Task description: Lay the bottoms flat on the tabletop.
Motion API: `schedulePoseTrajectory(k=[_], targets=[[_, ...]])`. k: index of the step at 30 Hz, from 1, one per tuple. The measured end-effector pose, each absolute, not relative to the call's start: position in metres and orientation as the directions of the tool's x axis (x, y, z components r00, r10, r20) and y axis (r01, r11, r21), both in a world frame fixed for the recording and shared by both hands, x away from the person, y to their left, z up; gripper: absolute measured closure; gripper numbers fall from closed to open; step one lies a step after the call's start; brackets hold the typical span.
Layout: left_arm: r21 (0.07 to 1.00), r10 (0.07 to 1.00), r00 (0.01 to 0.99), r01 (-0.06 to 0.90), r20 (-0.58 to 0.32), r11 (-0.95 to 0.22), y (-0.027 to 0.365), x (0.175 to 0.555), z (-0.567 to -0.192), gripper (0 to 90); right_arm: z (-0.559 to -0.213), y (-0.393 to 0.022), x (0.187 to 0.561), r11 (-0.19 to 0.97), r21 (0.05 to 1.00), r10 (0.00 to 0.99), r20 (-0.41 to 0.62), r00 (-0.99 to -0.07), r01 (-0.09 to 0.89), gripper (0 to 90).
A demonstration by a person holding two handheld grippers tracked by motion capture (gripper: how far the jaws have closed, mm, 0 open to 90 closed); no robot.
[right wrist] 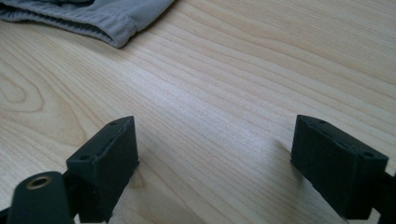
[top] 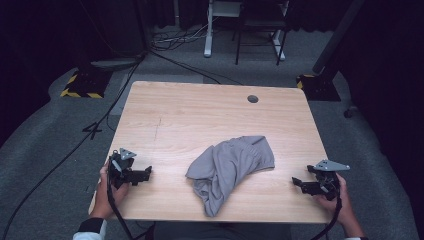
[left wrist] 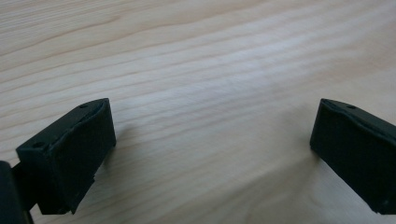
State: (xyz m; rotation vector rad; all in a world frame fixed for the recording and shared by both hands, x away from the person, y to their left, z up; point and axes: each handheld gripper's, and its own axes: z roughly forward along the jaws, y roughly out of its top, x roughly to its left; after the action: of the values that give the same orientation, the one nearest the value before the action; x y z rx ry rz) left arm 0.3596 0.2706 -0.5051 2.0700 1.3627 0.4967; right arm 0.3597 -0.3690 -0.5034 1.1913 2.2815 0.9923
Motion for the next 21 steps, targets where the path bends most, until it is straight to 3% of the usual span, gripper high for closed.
schedulePoseTrajectory(k=[15,16,18,21], targets=[[0.662,0.8,0.601,0.604,-0.012,-0.444,0.249,0.327,-0.505,0.2,-0.501,-0.363,0.373,0.431,0.698,0.803,-0.007,-0.596,0.572,8.0],[0.661,0.793,0.609,0.6,-0.013,-0.45,0.247,0.326,-0.505,0.2,-0.499,-0.362,0.376,0.438,0.681,0.807,-0.009,-0.591,0.587,9.7],[0.662,0.778,0.628,0.588,-0.011,-0.465,0.245,0.325,-0.505,0.2,-0.495,-0.357,0.38,0.453,0.683,0.8,-0.028,-0.599,0.573,23.3],[0.665,0.752,0.658,0.57,-0.019,-0.482,0.239,0.326,-0.505,0.0,-0.491,-0.347,0.384,0.482,0.696,0.768,-0.045,-0.638,0.532,22.3]])
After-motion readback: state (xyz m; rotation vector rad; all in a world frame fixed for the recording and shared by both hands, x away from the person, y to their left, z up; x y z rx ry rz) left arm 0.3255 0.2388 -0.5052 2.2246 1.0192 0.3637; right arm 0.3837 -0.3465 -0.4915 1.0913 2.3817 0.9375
